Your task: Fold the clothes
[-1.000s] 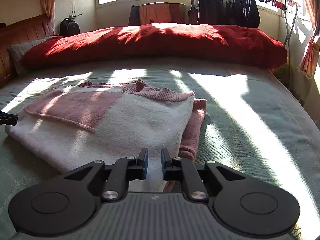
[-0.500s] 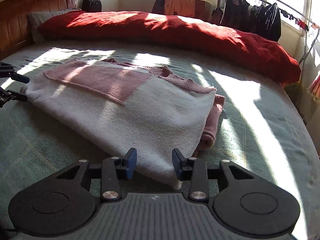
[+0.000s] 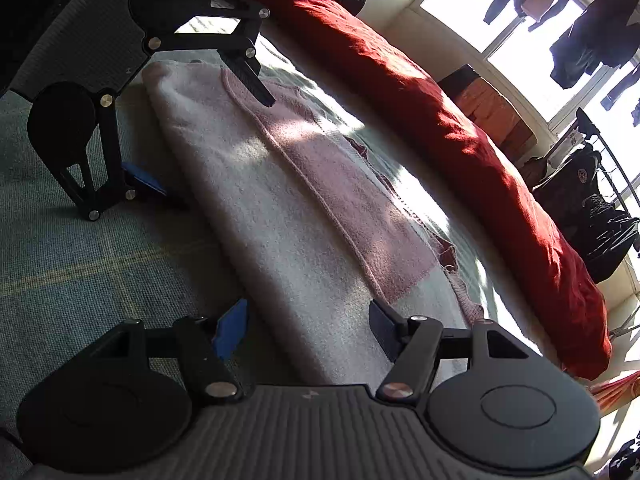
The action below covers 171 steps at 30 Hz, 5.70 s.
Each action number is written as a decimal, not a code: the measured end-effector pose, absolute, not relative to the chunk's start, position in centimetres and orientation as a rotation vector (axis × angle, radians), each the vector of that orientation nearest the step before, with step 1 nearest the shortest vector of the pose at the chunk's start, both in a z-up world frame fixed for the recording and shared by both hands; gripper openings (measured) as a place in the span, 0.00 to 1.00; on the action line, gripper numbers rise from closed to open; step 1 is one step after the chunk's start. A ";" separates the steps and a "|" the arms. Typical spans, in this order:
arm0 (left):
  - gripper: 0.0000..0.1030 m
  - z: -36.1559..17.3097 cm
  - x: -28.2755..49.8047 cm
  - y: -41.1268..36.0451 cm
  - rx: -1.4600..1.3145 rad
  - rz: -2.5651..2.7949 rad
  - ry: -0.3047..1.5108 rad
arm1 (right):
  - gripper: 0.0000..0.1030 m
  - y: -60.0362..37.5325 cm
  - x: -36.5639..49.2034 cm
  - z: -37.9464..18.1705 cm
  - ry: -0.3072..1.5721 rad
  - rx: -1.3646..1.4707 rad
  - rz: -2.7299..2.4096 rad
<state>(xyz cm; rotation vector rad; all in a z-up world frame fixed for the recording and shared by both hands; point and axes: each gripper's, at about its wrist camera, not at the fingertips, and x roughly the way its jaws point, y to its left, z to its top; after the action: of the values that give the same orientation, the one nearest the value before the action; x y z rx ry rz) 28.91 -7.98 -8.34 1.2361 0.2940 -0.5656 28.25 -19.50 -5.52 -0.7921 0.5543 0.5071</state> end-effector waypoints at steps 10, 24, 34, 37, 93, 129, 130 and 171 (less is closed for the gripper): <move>0.92 -6.5 29.3 -7.4 1.163 -0.484 0.225 | 0.76 -15.9 29.0 -6.4 0.482 -0.917 0.518; 0.92 -8.3 30.9 -7.4 1.227 -0.466 0.266 | 0.76 -17.0 30.2 -8.6 0.456 -1.110 0.342; 0.91 -9.0 31.0 -4.3 1.276 -0.384 0.298 | 0.76 -23.5 30.3 -9.4 0.497 -1.165 0.195; 0.77 -9.2 31.1 -5.5 1.319 -0.409 0.293 | 0.71 -21.9 30.8 -9.6 0.451 -1.201 0.213; 0.38 2.3 12.2 2.4 0.535 -0.653 0.681 | 0.35 -33.3 8.0 -1.5 0.823 -0.285 0.378; 0.73 -3.6 14.7 1.6 0.092 -0.560 0.737 | 0.68 -30.5 9.6 -5.2 0.692 0.176 0.343; 0.74 -3.3 15.4 2.2 0.075 -0.526 0.719 | 0.69 -30.9 9.8 -4.5 0.661 0.175 0.325; 0.78 -5.2 30.7 5.6 -0.052 -0.265 0.814 | 1.00 -32.0 17.2 -7.8 0.640 0.225 0.209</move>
<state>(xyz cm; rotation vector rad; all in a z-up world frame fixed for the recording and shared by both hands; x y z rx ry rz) 30.72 5.62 -5.18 -0.0521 0.8142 -0.2655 17.16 -32.00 -7.81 0.2254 0.6404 0.2088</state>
